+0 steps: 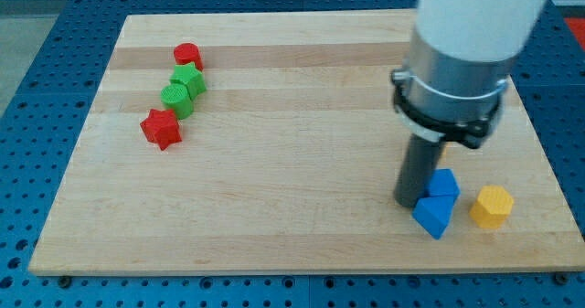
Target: Move the yellow heart into the blue cube
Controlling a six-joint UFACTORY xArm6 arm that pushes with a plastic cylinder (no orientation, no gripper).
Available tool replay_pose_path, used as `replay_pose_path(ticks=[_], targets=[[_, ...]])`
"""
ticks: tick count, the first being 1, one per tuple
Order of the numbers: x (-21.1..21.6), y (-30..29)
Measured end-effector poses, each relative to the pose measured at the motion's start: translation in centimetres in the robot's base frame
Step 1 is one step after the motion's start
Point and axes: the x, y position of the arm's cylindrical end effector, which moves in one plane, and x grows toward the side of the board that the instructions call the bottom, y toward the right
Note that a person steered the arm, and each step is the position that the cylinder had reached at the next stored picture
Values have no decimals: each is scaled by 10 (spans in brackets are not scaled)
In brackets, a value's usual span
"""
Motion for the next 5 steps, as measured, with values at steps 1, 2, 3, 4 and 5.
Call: replay_pose_path(ticks=[1, 2, 3, 4, 5], targets=[[0, 15], [0, 8], [-1, -32], [-29, -44], [-93, -23]])
